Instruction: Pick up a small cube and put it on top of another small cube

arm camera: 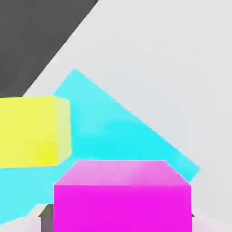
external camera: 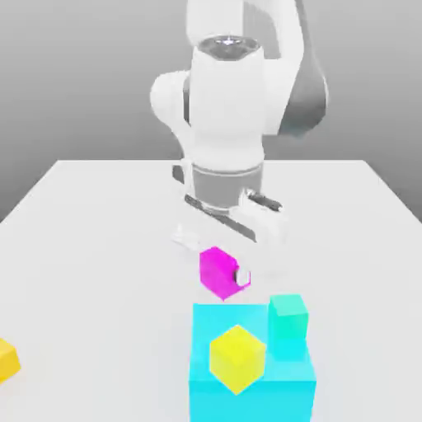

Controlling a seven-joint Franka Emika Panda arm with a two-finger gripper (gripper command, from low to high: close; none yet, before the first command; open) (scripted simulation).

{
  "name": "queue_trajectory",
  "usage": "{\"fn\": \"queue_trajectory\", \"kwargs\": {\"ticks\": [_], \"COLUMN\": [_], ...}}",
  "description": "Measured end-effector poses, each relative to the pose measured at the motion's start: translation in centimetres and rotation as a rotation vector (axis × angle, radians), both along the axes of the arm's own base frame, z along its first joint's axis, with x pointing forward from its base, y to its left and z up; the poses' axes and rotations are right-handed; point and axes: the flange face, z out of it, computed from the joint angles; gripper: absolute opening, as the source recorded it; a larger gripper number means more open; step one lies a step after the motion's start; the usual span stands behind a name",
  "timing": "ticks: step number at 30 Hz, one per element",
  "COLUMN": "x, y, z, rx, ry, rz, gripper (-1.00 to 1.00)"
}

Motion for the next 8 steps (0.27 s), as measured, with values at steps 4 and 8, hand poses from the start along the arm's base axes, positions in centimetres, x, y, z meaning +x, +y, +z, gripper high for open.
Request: {"fn": "queue_trajectory", "kwargs": {"ticks": [4, 8], "x": [-0.2, -0.3], "y": [2.0, 2.2], "z": [-3.9, -4.7], "rx": [-0.004, -0.003], "ry": [0.002, 0.002], "rz": [0.032, 0.034], "gripper": [-1.00, 1.00]}}
